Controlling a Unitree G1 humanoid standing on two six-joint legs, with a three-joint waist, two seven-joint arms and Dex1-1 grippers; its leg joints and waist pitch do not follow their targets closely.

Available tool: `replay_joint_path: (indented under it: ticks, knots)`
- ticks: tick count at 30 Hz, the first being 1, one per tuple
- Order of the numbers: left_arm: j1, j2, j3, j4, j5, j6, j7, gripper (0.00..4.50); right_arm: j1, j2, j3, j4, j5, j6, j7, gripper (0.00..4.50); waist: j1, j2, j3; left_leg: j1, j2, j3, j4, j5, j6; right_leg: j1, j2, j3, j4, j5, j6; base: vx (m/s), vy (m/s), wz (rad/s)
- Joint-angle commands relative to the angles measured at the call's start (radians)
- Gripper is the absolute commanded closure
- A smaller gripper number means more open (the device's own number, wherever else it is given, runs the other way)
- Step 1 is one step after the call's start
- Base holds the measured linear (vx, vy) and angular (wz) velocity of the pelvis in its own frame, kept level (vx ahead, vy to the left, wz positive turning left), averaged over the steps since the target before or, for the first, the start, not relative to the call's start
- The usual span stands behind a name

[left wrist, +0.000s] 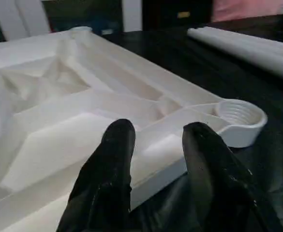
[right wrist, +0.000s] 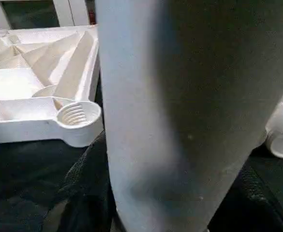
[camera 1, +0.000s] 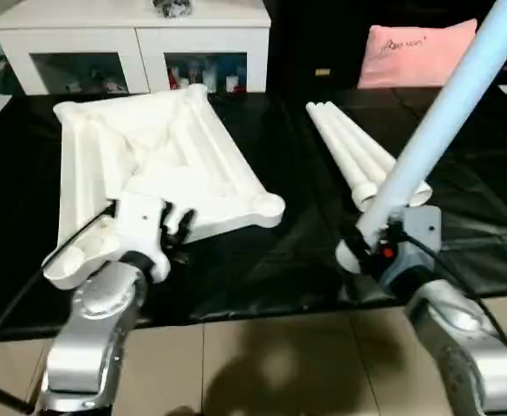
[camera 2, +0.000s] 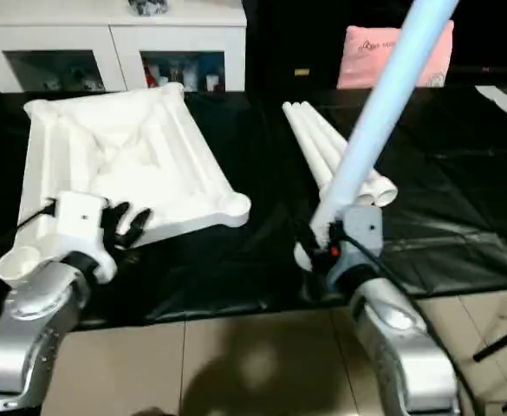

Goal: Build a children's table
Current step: Insert table leg to table base

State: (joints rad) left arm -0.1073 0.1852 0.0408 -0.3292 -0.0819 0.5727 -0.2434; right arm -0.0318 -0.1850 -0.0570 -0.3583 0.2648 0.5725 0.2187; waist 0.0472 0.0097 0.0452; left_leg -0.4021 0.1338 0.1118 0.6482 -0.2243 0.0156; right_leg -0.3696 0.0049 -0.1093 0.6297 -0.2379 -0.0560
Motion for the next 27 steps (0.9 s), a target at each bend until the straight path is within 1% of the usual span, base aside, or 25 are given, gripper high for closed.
replay_joint_path:
  ticks: [1,2,3,4,5,6,7,8,9,10,11,12,14,16,17,18,19,20,21,22,23,24,25,26,27]
  knots:
    - [0.001,0.007,0.009,-0.001,0.003,-0.002,0.008,2.64,-0.020,0.003,0.005,-0.025,-0.016,0.007,-0.025,2.57,0.006,0.022,-0.065,0.011,0.140,-0.066,-0.083,0.035,0.142,0.052,-0.152,0.074,-0.080,0.018,0.067,0.006,-0.065,0.01]
    - [0.001,0.007,0.011,-0.002,0.000,-0.004,0.008,2.64,-0.022,-0.009,0.012,-0.023,-0.033,0.011,-0.026,2.57,0.001,0.019,-0.063,0.044,0.194,-0.091,-0.094,-0.003,0.169,0.024,-0.174,0.086,-0.051,0.020,0.039,0.006,-0.065,0.01]
    - [-0.001,0.006,0.013,-0.003,-0.005,-0.009,0.007,2.64,-0.020,-0.028,0.023,-0.023,-0.043,-0.005,-0.005,2.57,0.008,0.013,-0.057,0.036,0.173,-0.076,-0.091,-0.041,0.146,0.027,-0.198,0.104,-0.058,0.028,-0.009,0.000,0.000,0.00]
    - [-0.001,0.006,0.013,-0.003,-0.005,-0.009,0.007,2.64,-0.020,-0.028,0.023,-0.023,-0.043,-0.005,-0.005,2.57,0.014,0.005,-0.051,0.024,0.141,-0.052,-0.085,-0.068,0.120,0.036,-0.205,0.110,-0.076,0.013,-0.026,0.000,0.000,0.00]
    - [-0.002,0.005,0.015,-0.004,-0.006,-0.015,0.004,2.64,-0.016,-0.044,0.031,-0.025,-0.052,-0.018,0.004,2.57,0.031,-0.004,-0.040,0.015,0.081,-0.009,-0.068,-0.093,0.056,0.052,-0.207,0.111,-0.112,-0.113,-0.029,0.000,0.000,0.00]
    - [-0.002,0.005,0.015,-0.004,-0.006,-0.015,0.004,2.64,-0.016,-0.044,0.031,-0.025,-0.052,-0.018,0.004,2.57,0.038,-0.005,-0.036,0.017,0.076,-0.004,-0.070,-0.084,0.035,0.056,-0.199,0.104,-0.122,-0.204,-0.016,0.000,0.000,0.00]
    - [-0.002,0.005,0.014,-0.005,-0.007,-0.017,0.003,2.64,-0.017,-0.047,0.031,-0.026,-0.051,-0.013,-0.001,2.57,0.045,-0.002,-0.030,0.036,0.082,0.004,-0.082,-0.104,0.020,0.042,-0.177,0.091,-0.144,-0.370,0.020,0.000,0.000,0.00]
    - [-0.003,0.005,0.013,-0.005,-0.011,-0.019,0.001,2.64,-0.020,-0.046,0.029,-0.028,-0.052,-0.003,-0.009,2.57,0.042,0.001,-0.028,0.047,0.096,0.001,-0.098,-0.150,0.007,0.038,-0.168,0.083,-0.146,-0.430,0.034,0.000,0.000,0.00]
    - [-0.002,0.005,0.013,-0.006,-0.015,-0.019,0.000,2.64,-0.021,-0.047,0.029,-0.029,-0.053,-0.001,-0.009,2.57,0.039,0.008,-0.033,0.056,0.117,-0.010,-0.112,-0.203,-0.011,0.035,-0.161,0.079,-0.140,-0.411,0.030,0.000,0.000,0.00]
    - [-0.002,0.004,0.013,-0.007,-0.020,-0.018,0.000,2.64,-0.021,-0.049,0.031,-0.030,-0.059,-0.004,-0.007,2.57,0.035,0.007,-0.033,0.056,0.126,-0.016,-0.120,-0.227,-0.017,0.035,-0.162,0.079,-0.135,-0.384,0.022,0.000,0.000,0.00]
    - [0.000,0.003,0.013,-0.009,-0.025,-0.017,-0.001,2.64,-0.020,-0.048,0.032,-0.030,-0.069,-0.012,-0.016,2.57,0.030,0.011,-0.031,0.062,0.138,-0.023,-0.131,-0.291,-0.038,0.036,-0.173,0.083,-0.130,-0.330,-0.013,0.000,0.000,0.00]
    - [0.002,0.002,0.013,-0.011,-0.029,-0.015,-0.003,2.64,-0.019,-0.045,0.030,-0.031,-0.067,-0.009,-0.020,2.57,0.029,0.006,-0.029,0.065,0.133,-0.020,-0.131,-0.319,-0.047,0.036,-0.177,0.086,-0.130,-0.345,-0.021,0.000,0.000,0.00]
    - [0.006,0.002,0.013,-0.016,-0.032,-0.014,-0.005,2.64,-0.019,-0.039,0.027,-0.035,-0.050,-0.013,-0.009,2.57,0.032,0.003,-0.027,0.072,0.117,-0.011,-0.128,-0.382,-0.067,0.043,-0.188,0.089,-0.139,-0.455,-0.017,0.000,0.000,0.00]
    - [0.010,0.002,0.012,-0.018,-0.031,-0.013,-0.006,2.64,-0.019,-0.061,0.054,-0.027,-0.102,-0.059,-0.014,2.57,0.033,-0.003,-0.025,0.075,0.107,-0.005,-0.131,-0.413,-0.061,0.053,-0.185,0.081,-0.153,-0.561,0.018,0.000,0.000,0.00]
    - [0.013,0.003,0.009,-0.019,-0.030,-0.014,-0.007,2.64,-0.019,-0.077,0.073,-0.019,-0.122,-0.076,-0.005,2.57,0.032,-0.005,-0.024,0.082,0.108,-0.003,-0.135,-0.423,-0.055,0.055,-0.179,0.075,-0.157,-0.575,0.031,0.000,0.000,0.00]
    - [0.014,0.003,0.008,-0.019,-0.030,-0.014,-0.007,2.64,-0.018,-0.074,0.071,-0.017,-0.107,-0.069,0.004,2.57,0.031,-0.001,-0.024,0.092,0.108,-0.001,-0.136,-0.446,-0.052,0.057,-0.174,0.071,-0.160,-0.586,0.032,0.000,0.000,0.00]
    - [0.015,0.004,0.005,-0.020,-0.028,-0.014,-0.007,2.64,-0.017,-0.065,0.062,-0.017,-0.086,-0.056,0.009,2.57,0.022,0.002,-0.019,0.112,0.107,0.001,-0.143,-0.509,-0.043,0.062,-0.162,0.060,-0.170,-0.600,0.025,0.000,0.000,0.00]
    - [0.017,0.005,0.001,-0.022,-0.029,-0.014,-0.008,2.64,-0.017,-0.057,0.053,-0.021,-0.069,-0.047,0.012,2.57,0.016,0.021,-0.020,0.189,0.128,0.018,-0.141,-0.554,-0.075,0.016,-0.128,0.074,-0.179,-0.604,0.025,0.000,0.000,0.00]
    - [0.018,0.005,0.000,-0.022,-0.029,-0.013,-0.008,2.64,-0.017,-0.055,0.049,-0.024,-0.060,-0.036,0.013,2.57,0.001,0.013,-0.013,0.247,0.193,-0.001,-0.165,-0.668,-0.134,-0.029,-0.100,0.042,-0.102,-0.448,0.017,0.068,0.013,-0.38]
    - [0.018,0.006,-0.002,-0.022,-0.031,-0.013,-0.008,2.64,-0.017,-0.048,0.043,-0.029,-0.052,-0.022,0.011,2.57,0.015,0.010,-0.012,0.184,0.248,-0.016,-0.237,-0.717,-0.144,0.011,-0.114,0.031,0.017,-0.220,0.022,0.074,-0.004,-0.57]
    - [0.018,0.006,-0.002,-0.022,-0.032,-0.013,-0.008,2.64,-0.017,-0.045,0.040,-0.030,-0.051,-0.018,0.008,2.57,0.014,0.011,-0.012,0.184,0.250,-0.001,-0.248,-0.720,-0.132,0.001,-0.121,0.035,0.035,-0.152,0.012,0.074,-0.004,-0.57]
    - [0.017,0.006,-0.003,-0.021,-0.032,-0.013,-0.008,2.64,-0.017,-0.045,0.040,-0.030,-0.052,-0.019,0.008,2.57,0.010,0.000,-0.018,0.202,0.237,0.018,-0.239,-0.704,-0.114,-0.013,-0.130,0.045,0.029,-0.123,-0.004,0.044,-0.052,-0.38]
    - [0.017,0.007,-0.004,-0.020,-0.034,-0.013,-0.008,2.64,-0.017,-0.045,0.040,-0.030,-0.049,-0.024,0.014,2.57,0.031,-0.029,-0.037,0.046,0.036,0.064,-0.071,-0.387,-0.017,0.126,-0.235,0.148,-0.122,-0.303,0.012,0.066,-0.089,-0.15]
    - [0.017,0.007,-0.004,-0.020,-0.034,-0.014,-0.008,2.64,-0.016,-0.046,0.041,-0.029,-0.047,-0.028,0.015,2.57,0.053,-0.038,-0.040,0.051,0.026,0.052,-0.014,-0.260,0.019,0.128,-0.277,0.193,-0.156,-0.411,-0.003,0.066,-0.089,-0.15]
    - [0.017,0.007,-0.004,-0.019,-0.034,-0.014,-0.008,2.64,-0.014,-0.047,0.043,-0.028,-0.045,-0.033,0.015,2.57,0.054,-0.046,-0.053,-0.028,0.031,0.010,0.038,-0.082,0.059,0.181,-0.284,0.199,-0.139,-0.395,-0.042,0.103,-0.076,-0.07]
